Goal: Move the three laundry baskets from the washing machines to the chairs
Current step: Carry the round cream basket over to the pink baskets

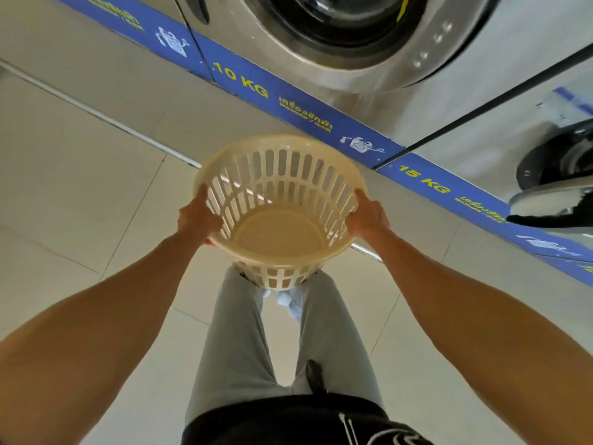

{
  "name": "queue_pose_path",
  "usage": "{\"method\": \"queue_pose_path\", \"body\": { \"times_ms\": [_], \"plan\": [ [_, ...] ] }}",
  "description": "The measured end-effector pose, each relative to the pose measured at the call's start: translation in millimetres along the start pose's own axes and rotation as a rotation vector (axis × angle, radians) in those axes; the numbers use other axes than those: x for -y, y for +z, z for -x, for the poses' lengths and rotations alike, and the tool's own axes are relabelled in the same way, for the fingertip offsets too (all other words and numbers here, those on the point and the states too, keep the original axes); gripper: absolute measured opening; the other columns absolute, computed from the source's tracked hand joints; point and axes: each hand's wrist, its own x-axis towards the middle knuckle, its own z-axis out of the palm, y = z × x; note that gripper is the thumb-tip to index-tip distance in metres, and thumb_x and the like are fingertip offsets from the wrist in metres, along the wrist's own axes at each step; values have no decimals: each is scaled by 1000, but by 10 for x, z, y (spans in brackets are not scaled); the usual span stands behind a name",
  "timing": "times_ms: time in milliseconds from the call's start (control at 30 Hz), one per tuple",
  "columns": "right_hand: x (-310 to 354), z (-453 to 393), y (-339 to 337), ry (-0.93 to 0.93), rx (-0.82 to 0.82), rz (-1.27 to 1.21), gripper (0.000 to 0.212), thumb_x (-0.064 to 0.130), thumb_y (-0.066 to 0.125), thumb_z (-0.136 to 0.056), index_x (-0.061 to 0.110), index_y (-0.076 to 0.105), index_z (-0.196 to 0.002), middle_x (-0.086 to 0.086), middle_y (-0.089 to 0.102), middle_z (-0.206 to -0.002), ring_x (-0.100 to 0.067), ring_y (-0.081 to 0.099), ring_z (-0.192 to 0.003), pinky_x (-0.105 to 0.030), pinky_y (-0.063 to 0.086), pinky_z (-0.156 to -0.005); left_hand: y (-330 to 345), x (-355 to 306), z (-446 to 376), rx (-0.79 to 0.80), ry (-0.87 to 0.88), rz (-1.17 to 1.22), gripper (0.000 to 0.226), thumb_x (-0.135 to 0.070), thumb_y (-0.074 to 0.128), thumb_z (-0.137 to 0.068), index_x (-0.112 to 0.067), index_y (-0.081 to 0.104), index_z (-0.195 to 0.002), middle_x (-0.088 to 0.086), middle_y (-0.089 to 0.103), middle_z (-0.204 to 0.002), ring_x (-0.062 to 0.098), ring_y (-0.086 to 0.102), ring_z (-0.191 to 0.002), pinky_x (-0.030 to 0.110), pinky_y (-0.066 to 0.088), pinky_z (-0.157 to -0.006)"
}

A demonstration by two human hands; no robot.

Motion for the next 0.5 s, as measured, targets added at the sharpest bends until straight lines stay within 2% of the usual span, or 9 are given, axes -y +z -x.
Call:
{"method": "queue_pose_path", "body": {
  "times_ms": [133,267,333,500],
  "plan": [
    [77,537,-145,-48,37,46,76,19,57,-95,36,16,-157,-17,43,-138,-39,58,-116,-41,47,-84,-264,265,564,-22,-26,23,92,-1,63,-89,-47,17,-154,22,51,-133,45,67,-96,52,62,-62],
    [207,904,-367,-94,54,103,78,19,58,-96,35,14,-158,-18,41,-143,-38,56,-120,-41,48,-88,-405,538,1011,-43,-58,78,91,-1,62,-90,-43,16,-156,24,51,-133,44,68,-91,51,62,-61],
    [298,1019,-495,-132,63,126,80,19,57,-94,36,13,-158,-16,41,-144,-36,54,-124,-41,48,-93,-447,685,1185,-63,-56,132,89,-1,60,-90,-39,16,-157,24,52,-133,44,67,-92,52,62,-63],
    [602,1339,-671,-277,59,201,85,15,57,-86,38,15,-157,-16,43,-142,-36,55,-121,-39,48,-93,-546,1015,1580,-142,-104,286,89,4,55,-87,-38,19,-157,25,54,-132,43,69,-86,53,62,-65]
  ]
}}
